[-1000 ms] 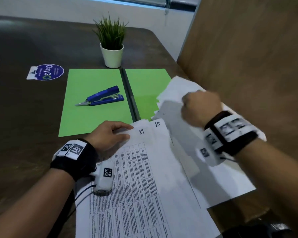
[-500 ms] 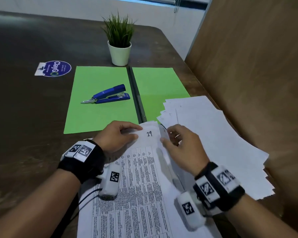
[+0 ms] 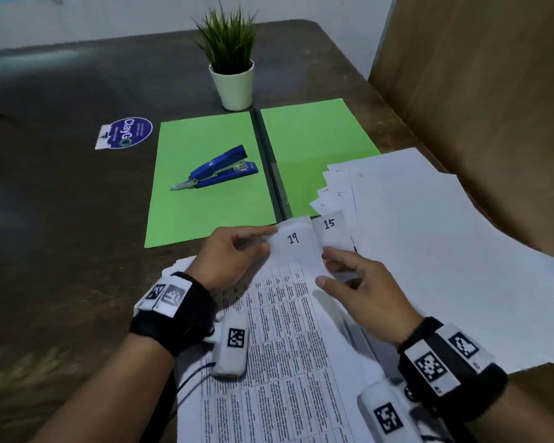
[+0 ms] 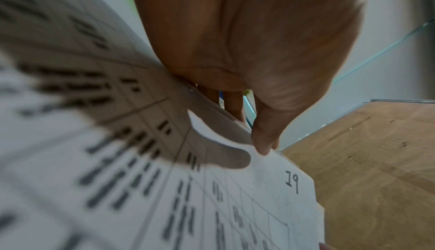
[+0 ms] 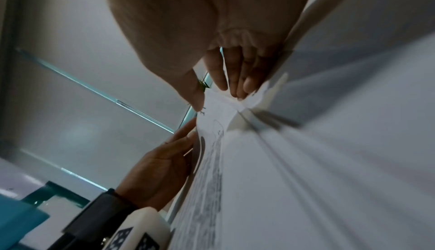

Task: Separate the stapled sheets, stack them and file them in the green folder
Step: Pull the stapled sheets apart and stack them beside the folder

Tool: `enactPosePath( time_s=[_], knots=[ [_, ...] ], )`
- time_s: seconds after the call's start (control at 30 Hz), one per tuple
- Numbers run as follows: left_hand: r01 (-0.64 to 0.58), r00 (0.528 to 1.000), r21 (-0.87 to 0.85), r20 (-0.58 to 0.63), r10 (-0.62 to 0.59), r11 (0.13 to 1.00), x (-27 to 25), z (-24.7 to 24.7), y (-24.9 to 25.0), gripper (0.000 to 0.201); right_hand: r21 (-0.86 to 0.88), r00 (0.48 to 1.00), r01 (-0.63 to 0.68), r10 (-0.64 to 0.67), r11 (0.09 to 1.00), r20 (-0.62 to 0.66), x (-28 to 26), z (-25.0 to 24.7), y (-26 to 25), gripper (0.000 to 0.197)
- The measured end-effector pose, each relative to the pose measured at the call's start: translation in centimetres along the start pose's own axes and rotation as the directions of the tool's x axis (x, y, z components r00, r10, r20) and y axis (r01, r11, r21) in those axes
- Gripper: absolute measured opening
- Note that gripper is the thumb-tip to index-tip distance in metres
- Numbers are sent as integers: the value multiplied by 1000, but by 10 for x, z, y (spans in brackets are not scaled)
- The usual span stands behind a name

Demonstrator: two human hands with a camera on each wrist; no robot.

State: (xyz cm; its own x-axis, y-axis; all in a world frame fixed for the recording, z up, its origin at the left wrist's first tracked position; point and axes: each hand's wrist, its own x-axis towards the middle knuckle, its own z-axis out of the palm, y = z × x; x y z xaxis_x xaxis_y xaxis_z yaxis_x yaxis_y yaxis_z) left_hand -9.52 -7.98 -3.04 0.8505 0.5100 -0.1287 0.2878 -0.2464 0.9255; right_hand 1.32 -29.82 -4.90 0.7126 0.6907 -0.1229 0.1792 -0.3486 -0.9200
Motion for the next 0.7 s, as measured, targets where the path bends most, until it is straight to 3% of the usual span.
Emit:
enactPosePath(
  time_s=[0.1, 0.3, 0.47, 0.7],
  knots=[
    [33, 999, -72, -29, -35, 997, -10, 0, 0, 32, -84, 996, 33, -26, 996, 81, -6, 2, -4, 57],
    [-17, 998, 64, 69, 12, 998, -2, 0, -1, 37, -185, 986, 99, -72, 978, 148, -2, 2, -6, 63],
    [-74, 994, 54, 79, 69, 996, 0, 1, -1, 30, -149, 984, 135, -115, 980, 136, -2, 1, -5, 55],
    [-49, 999, -72, 13, 50, 996, -1, -2, -7, 29, -64, 989, 121, -115, 991, 94, -2, 1, -6, 54]
  ],
)
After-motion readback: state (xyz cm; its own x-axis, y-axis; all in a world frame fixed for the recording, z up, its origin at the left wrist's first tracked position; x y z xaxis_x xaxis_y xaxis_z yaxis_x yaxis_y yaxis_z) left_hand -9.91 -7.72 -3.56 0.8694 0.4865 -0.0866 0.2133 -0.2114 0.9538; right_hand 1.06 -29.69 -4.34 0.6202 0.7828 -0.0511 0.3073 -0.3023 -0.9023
